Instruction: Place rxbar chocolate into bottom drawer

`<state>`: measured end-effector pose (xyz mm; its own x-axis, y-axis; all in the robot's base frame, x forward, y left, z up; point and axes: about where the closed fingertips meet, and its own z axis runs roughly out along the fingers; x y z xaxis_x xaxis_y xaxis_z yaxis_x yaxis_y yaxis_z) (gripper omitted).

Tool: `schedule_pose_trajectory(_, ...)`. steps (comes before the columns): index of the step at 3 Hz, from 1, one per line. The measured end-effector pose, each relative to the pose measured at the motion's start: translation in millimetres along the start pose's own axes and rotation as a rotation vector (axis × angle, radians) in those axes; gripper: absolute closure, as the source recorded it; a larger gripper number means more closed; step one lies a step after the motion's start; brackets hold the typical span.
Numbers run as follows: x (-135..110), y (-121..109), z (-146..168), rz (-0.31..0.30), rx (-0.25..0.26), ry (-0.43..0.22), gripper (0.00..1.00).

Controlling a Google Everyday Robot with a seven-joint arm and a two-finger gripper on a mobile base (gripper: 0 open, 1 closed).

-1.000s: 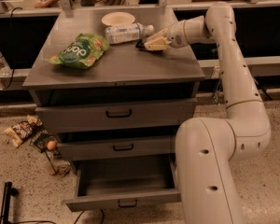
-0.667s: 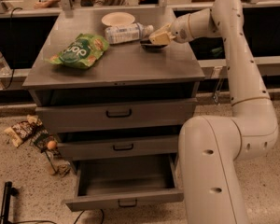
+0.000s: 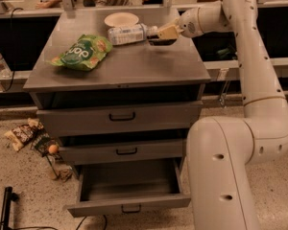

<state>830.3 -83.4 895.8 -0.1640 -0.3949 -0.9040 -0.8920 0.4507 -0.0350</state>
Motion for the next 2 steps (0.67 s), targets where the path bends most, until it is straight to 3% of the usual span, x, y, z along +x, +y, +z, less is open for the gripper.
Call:
schedule_pose_trajectory(1,-4.3,-10.5,-17.5,0.027,0.053,0.002,1.00)
schedule_pose_trajectory(2,-1.6,-10.2,-31.6,0.034,0.062,0.021,1.00)
